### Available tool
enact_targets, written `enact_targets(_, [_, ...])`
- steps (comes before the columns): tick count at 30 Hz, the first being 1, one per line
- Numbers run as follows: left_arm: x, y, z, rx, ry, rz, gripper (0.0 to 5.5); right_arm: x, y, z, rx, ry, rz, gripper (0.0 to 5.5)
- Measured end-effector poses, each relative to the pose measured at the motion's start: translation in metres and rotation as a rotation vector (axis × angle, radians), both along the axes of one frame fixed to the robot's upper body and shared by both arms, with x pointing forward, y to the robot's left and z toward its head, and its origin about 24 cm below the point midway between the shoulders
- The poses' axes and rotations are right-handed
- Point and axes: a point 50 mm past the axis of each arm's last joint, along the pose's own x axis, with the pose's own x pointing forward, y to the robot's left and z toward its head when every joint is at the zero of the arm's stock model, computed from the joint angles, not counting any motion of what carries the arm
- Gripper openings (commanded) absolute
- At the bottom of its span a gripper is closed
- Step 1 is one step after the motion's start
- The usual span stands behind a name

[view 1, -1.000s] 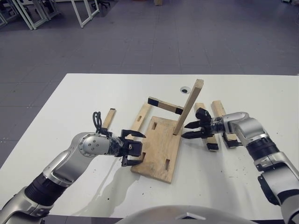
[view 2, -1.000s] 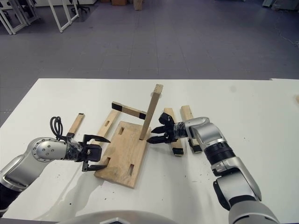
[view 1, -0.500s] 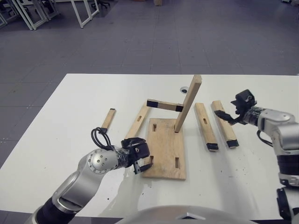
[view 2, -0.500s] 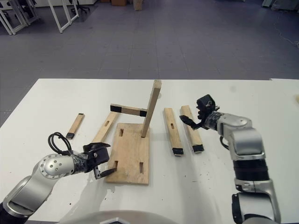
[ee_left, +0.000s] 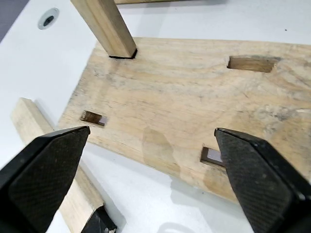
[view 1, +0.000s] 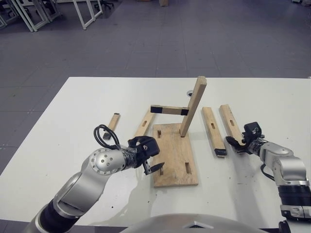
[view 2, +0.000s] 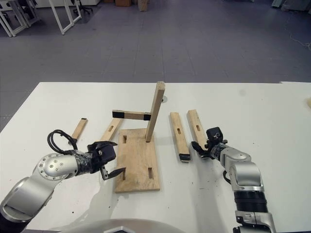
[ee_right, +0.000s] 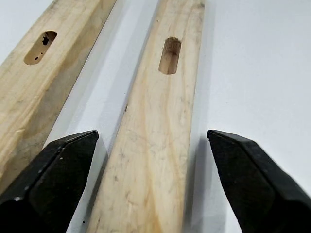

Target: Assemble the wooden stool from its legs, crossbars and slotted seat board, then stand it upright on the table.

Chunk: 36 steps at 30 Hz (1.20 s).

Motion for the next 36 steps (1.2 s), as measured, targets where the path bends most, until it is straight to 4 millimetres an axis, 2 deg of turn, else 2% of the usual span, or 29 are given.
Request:
enact_targets(3, [-0.025, -0.001, 0.009, -0.075, 0.001, 0.002, 4.77, -0.001, -0.003, -0.005, 0.001, -0.005, -0.018, 3.08])
enact_targets(8, [-0.009, 0.003, 0.021, -0.163, -0.015, 0.06, 4.77, 0.0, -0.007, -0.006, -0.017, -0.02, -0.029, 2.12])
enact_targets(12, [0.007, 0.006, 0.026, -0.309, 0.031, 0.115, 4.77, 0.002, -0.02, 0.002, -0.042, -0.059, -0.073, 2.07])
enact_targets(13, [0.01, 0.007, 0.03, -0.406, 0.063, 0.117, 4.77, 0.003, -0.026, 0.01, -0.012, -0.098, -0.12, 2.06])
enact_targets(14, [0.013, 0.006, 0.034, -0.529, 0.109, 0.1, 4.77, 0.01, -0.031, 0.031, 0.043, -0.203, -0.158, 2.06])
enact_targets(16, [0.013, 0.008, 0.038, -0.688, 0.216, 0.031, 4.77, 0.025, -0.028, 0.076, 0.171, -0.413, -0.169, 2.06])
enact_targets(17, [0.013, 0.011, 0.039, -0.775, 0.283, -0.003, 4.77, 0.032, -0.021, 0.106, 0.288, -0.548, -0.138, 2.06])
enact_targets(18, [0.013, 0.015, 0.04, -0.836, 0.332, -0.031, 4.77, 0.034, -0.012, 0.126, 0.408, -0.627, -0.092, 2.06])
enact_targets(19, [0.013, 0.018, 0.042, -0.9, 0.377, -0.059, 4.77, 0.032, -0.003, 0.138, 0.544, -0.659, -0.033, 2.06])
enact_targets(22, [0.021, 0.025, 0.047, -1.057, 0.451, -0.111, 4.77, 0.016, 0.025, 0.146, 0.889, -0.577, 0.237, 2.06])
enact_targets(24, [0.03, 0.026, 0.052, -1.138, 0.473, -0.12, 4.77, -0.009, 0.05, 0.145, 1.058, -0.445, 0.48, 2.06])
enact_targets(25, [0.033, 0.024, 0.056, -1.153, 0.47, -0.117, 4.77, -0.023, 0.066, 0.146, 1.1, -0.359, 0.618, 2.06])
enact_targets(27, [0.036, 0.017, 0.062, -1.162, 0.466, -0.13, 4.77, -0.038, 0.086, 0.146, 1.116, -0.248, 0.771, 2.06])
enact_targets(31, [0.035, 0.008, 0.072, -1.206, 0.497, -0.196, 4.77, -0.044, 0.104, 0.136, 1.101, -0.131, 0.843, 2.06])
enact_targets(35, [0.035, 0.008, 0.08, -1.255, 0.529, -0.223, 4.77, -0.044, 0.118, 0.127, 1.073, -0.063, 0.897, 2.06])
enact_targets(36, [0.035, 0.008, 0.081, -1.257, 0.54, -0.223, 4.58, -0.044, 0.119, 0.127, 1.068, -0.067, 0.907, 2.06])
